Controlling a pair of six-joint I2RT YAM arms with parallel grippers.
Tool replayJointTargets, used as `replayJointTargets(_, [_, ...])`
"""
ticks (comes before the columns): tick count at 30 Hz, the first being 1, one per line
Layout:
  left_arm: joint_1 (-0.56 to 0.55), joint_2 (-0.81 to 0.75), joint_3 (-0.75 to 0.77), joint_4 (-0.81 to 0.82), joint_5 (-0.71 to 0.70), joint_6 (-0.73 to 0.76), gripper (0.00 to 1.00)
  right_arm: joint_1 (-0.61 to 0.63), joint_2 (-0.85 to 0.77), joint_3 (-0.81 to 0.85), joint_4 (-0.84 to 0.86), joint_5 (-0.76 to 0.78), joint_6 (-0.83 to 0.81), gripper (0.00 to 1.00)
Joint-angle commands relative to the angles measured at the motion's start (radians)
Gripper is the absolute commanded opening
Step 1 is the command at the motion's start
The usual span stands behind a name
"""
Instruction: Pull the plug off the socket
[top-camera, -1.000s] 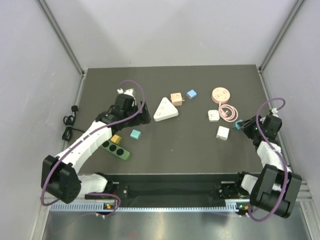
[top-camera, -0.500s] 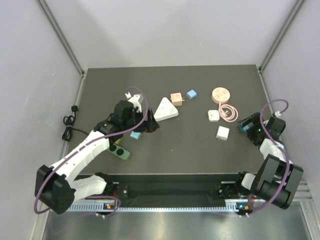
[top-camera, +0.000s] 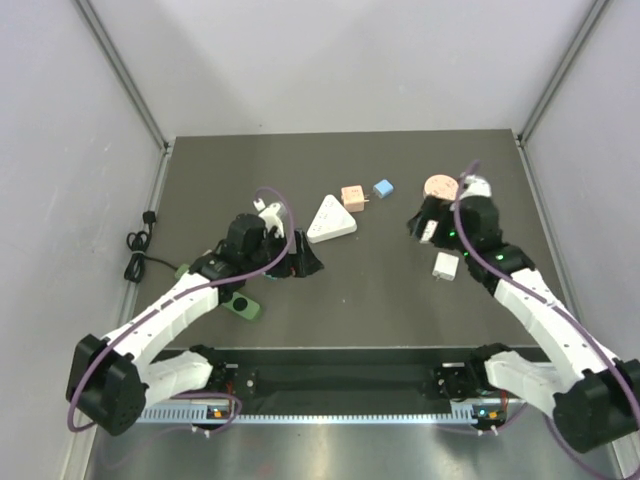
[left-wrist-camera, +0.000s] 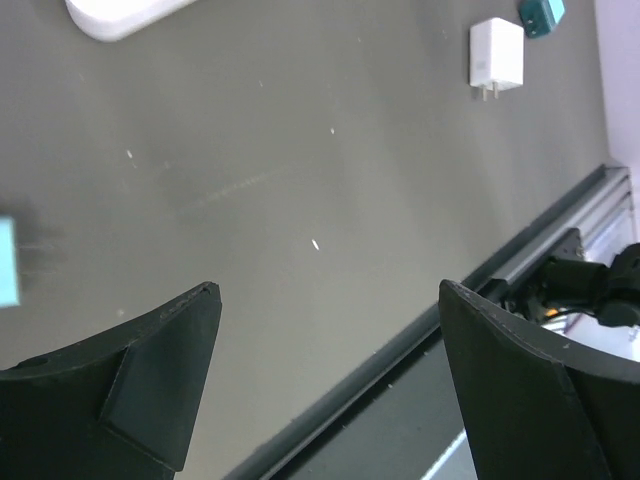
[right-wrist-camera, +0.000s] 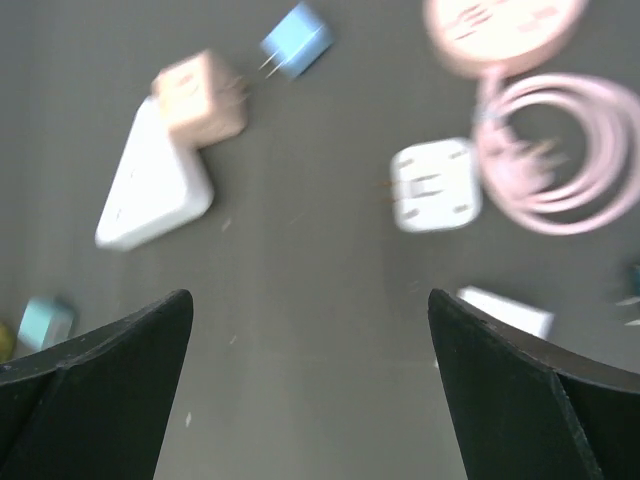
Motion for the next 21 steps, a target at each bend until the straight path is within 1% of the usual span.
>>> replayJointTargets(1, [-0.004,-0.071,-0.054,0.091,0.051,-0.062,0.94,0.226,0.018,0.037,-0.080,0.153,0.040,1.00])
replayJointTargets(3, [-0.004,-0.111,-0.077,0.088,0.051,-0.080,0.94,0.312,0.037,0.034,-0.072,0.176,0.071,1.00])
replayJointTargets(4, [-0.004,-0.126,-0.103,0.086,0.050,-0.086,0.94,0.390,0.063,0.031,-0.066,0.204,0.101,1.00])
replayJointTargets(6, [-0.004,-0.169,-0.129,0.085,0.053,-0.106,0.94,0.469,0.089,0.026,-0.057,0.230,0.131,1.00])
replayJointTargets(7, [-0.004,-0.203,-0.158,0.086,0.054,-0.114,0.94,0.542,0.113,0.026,-0.049,0.262,0.138,1.00])
replayJointTargets(10, [-0.003,-0.276,-0.218,0.089,0.059,-0.146,0.94,0.639,0.156,0.022,-0.038,0.278,0.164,1.00])
replayJointTargets(13, [-0.004,-0.336,-0.275,0.083,0.061,-0.174,0.95,0.699,0.164,0.006,-0.021,0.276,0.192,1.00])
replayJointTargets(16, [-0.004,-0.427,-0.328,0.085,0.068,-0.198,0.95,0.727,0.129,-0.041,0.008,0.276,0.226,1.00])
replayJointTargets(17, [-0.004,-0.442,-0.344,0.092,0.080,-0.207,0.96,0.728,0.112,-0.085,0.022,0.270,0.235,1.00])
replayJointTargets(18, [-0.004,-0.457,-0.361,0.106,0.114,-0.214,0.97,0.728,0.092,-0.115,0.067,0.262,0.243,1.00])
replayJointTargets(19, [-0.004,-0.489,-0.396,0.153,0.140,-0.218,0.97,0.728,0.044,-0.147,0.097,0.247,0.259,1.00])
replayJointTargets(20, [-0.004,-0.506,-0.416,0.186,0.165,-0.244,0.99,0.728,0.013,-0.220,0.135,0.242,0.263,1.00])
replayJointTargets(21, [-0.004,-0.528,-0.469,0.247,0.265,-0.259,0.99,0.728,-0.051,-0.257,0.243,0.218,0.269,1.00])
